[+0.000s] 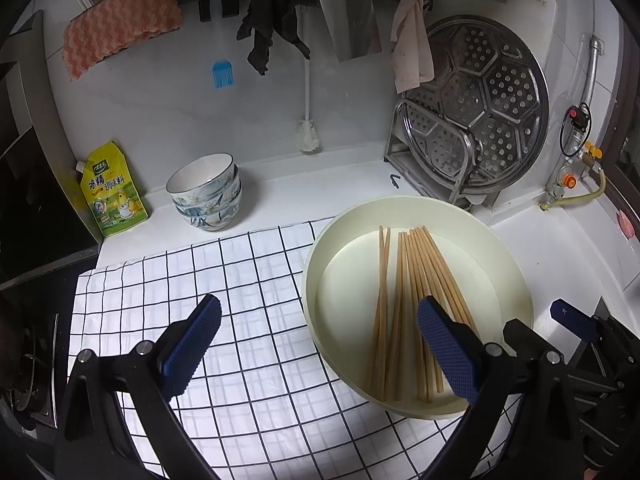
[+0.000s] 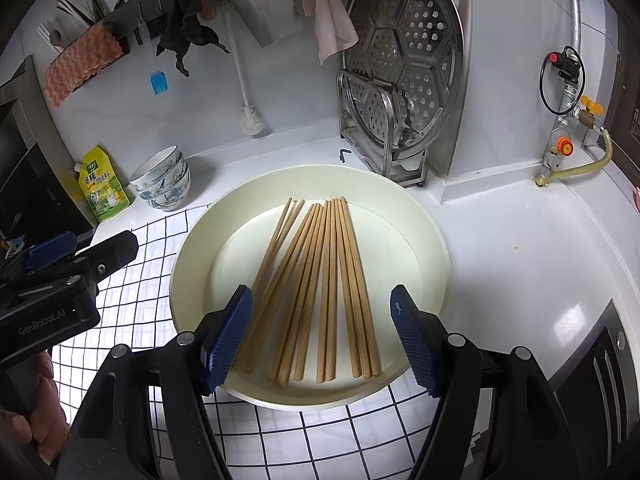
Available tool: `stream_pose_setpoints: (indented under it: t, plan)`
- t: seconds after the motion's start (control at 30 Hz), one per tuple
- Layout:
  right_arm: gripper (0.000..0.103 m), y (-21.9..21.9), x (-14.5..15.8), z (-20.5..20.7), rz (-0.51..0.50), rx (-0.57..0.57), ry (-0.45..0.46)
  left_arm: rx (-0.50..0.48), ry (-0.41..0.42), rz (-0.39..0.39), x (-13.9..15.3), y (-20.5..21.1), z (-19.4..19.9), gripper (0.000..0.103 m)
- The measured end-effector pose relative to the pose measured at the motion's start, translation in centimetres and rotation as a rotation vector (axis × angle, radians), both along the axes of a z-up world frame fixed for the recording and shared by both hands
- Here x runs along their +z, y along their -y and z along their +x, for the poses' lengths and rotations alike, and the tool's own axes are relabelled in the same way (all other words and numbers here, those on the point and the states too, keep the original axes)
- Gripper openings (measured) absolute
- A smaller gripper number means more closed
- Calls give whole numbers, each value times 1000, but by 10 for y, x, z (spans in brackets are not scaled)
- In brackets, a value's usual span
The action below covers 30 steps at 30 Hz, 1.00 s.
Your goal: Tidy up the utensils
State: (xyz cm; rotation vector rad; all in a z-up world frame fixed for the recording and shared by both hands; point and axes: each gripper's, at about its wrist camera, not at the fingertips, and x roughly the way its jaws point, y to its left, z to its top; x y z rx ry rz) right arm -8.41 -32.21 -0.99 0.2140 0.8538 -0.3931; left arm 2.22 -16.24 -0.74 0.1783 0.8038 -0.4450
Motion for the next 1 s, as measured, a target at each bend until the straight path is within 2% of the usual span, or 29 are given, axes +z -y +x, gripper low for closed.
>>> stream_pose_setpoints:
  t: [0.47,1.0]
  plan:
    - [68,-3,3,-1,-18,7,-6,10,-31,25,-4,1,2,97]
    - [68,-4,4,-1,-20,9,-7,3,-28,40,-4,3,2,97]
